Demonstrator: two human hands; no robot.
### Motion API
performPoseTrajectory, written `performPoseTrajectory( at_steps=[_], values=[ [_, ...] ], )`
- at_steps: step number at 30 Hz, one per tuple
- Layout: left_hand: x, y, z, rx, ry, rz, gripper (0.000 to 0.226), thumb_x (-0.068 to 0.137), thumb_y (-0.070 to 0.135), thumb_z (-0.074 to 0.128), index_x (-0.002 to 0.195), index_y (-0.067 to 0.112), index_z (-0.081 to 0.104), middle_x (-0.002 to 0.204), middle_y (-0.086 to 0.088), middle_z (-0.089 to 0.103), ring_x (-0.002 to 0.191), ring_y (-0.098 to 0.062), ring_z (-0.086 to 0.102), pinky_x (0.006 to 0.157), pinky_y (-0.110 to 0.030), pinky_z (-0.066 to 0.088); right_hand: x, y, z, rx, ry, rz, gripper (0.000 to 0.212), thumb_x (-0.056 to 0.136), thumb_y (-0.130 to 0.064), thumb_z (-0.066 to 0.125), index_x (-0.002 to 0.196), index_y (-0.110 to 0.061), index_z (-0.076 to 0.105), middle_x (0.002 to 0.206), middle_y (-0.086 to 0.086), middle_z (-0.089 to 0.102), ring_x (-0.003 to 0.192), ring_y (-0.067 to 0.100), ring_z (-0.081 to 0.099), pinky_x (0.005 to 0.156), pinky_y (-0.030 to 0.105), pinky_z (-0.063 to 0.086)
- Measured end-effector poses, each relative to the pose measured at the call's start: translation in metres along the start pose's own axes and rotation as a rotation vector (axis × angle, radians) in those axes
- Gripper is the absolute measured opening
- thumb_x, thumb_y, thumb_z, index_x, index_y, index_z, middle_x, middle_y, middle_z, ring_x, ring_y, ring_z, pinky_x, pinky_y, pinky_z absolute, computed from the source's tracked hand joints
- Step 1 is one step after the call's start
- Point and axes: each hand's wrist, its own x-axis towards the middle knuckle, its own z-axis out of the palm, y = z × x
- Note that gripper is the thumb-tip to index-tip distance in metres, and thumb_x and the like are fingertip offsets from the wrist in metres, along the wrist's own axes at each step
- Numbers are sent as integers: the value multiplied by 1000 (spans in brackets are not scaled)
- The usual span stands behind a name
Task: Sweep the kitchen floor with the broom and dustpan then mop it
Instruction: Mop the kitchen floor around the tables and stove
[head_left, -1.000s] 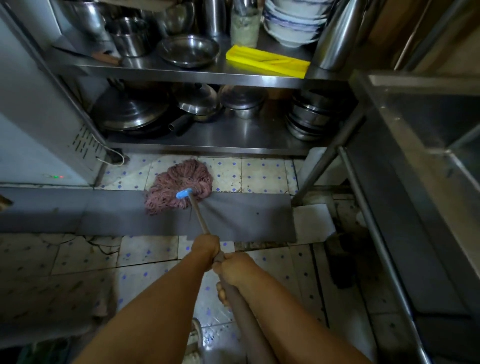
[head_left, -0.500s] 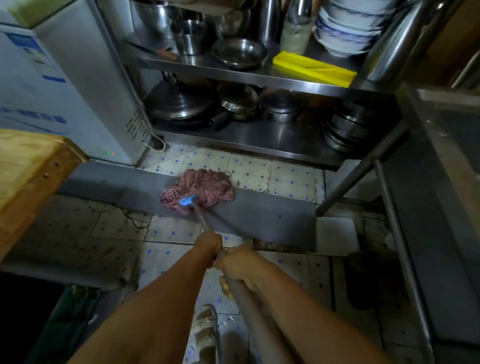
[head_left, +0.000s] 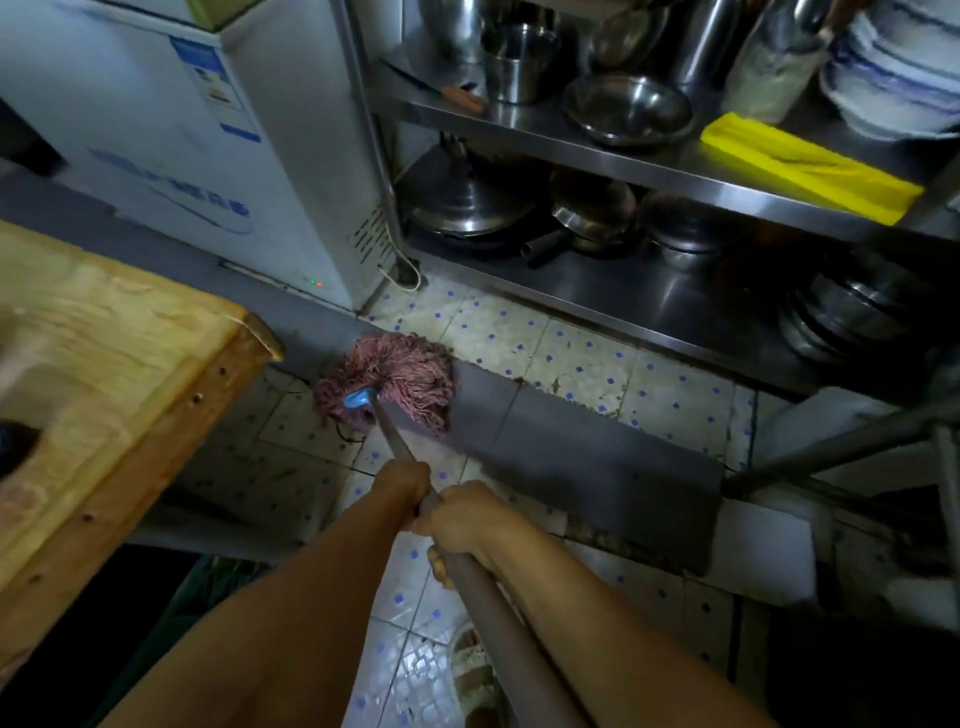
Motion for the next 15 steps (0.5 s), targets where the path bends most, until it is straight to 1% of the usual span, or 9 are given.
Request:
performPoseTrajectory(
  at_steps=[2,3,4,6,8,10,12,13,15],
  values=[
    [11,7,-4,-56,-5,-29,28,95,9,45,71,-3,52,86,-20,57,86,-30,55,69,-32,39,5,-13,-4,-21,-3,11,28,89,-10,60,115,-2,57,66,14,56,47,20,53,47,27,50],
    [17,14,-7,-84,0,-45,30,95,9,45,68,-1,50,79,-17,55,80,-27,53,66,-31,39,9,-23,-8,-34,-6,8,26,89,-10,60,114,-3,58,65,14,56,46,19,53,45,26,49],
    [24,20,-9,-99,9,-51,30,95,9,45,68,-2,50,77,-15,53,77,-26,52,64,-30,38,14,-32,-10,-49,0,2,25,89,-11,60,113,-3,58,65,13,56,45,19,53,44,24,49],
    [31,31,-14,-112,17,-67,29,94,10,46,68,-1,50,81,-17,53,81,-26,51,67,-31,37,23,-44,-13,-64,8,-14,26,89,-12,61,114,-4,58,68,13,57,45,18,53,45,25,49],
    [40,42,-20,-159,13,-88,27,94,10,46,68,1,50,77,-15,52,80,-26,51,66,-30,37,34,-58,-14,-82,4,-23,33,88,-11,61,120,-5,55,75,14,57,48,19,53,46,26,49],
    [45,51,-26,-189,13,-105,22,94,9,46,80,-4,56,71,-12,50,75,-25,51,56,-28,36,45,-67,-14,-125,8,-31,41,85,-10,62,124,-5,52,83,15,57,53,21,55,49,28,51],
    [52,59,-31,-237,11,-113,24,94,9,46,101,-10,59,73,-12,51,79,-25,51,51,-26,34,51,-79,-15,-159,2,-38,39,83,-8,62,121,-4,54,84,15,58,56,23,56,50,28,50],
    [54,64,-34,-254,15,-114,27,94,9,45,108,-11,58,78,-13,52,82,-25,50,50,-25,33,54,-85,-18,-188,-4,-38,37,83,-7,61,120,-3,55,81,14,58,55,22,56,49,27,50],
    [61,74,-39,-277,26,-115,29,95,9,45,112,-12,57,86,-16,52,83,-24,48,48,-25,31,59,-99,-24,-222,-17,-40,34,85,-5,60,118,0,56,70,12,56,49,20,55,49,27,49]
  ],
)
